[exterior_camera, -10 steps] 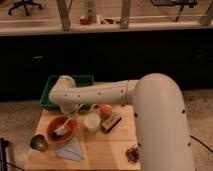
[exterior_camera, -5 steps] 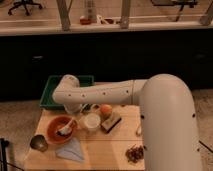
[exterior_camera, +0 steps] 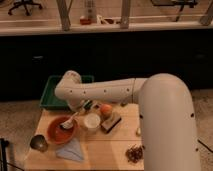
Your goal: Wipe red bowl with brush
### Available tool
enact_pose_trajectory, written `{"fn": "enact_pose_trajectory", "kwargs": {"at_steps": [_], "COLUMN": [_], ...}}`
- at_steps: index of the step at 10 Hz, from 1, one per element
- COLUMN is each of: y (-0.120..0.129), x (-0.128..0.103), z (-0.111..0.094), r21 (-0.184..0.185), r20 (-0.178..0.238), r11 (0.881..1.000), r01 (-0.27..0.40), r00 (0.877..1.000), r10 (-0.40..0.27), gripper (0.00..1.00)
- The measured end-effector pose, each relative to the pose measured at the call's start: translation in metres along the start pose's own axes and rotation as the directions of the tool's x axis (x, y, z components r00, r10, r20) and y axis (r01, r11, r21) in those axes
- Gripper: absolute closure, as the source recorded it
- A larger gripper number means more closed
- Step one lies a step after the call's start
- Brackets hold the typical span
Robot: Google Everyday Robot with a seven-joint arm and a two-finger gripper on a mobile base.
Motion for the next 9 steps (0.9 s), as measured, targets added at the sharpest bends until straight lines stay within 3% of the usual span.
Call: {"fn": "enact_pose_trajectory", "kwargs": {"at_steps": [5, 9], "y": [-0.023, -0.004], "x": [-0.022, -0.040], "z": [-0.002, 0.001], "r21": [0.022, -0.006], "r20": [0.006, 0.026], "r11": [0.997, 0.993], "r01": [0.067, 0.115], "r00": [0.998, 0.993], "r10": [-0.068, -0.115], "gripper": [1.00, 1.00]}}
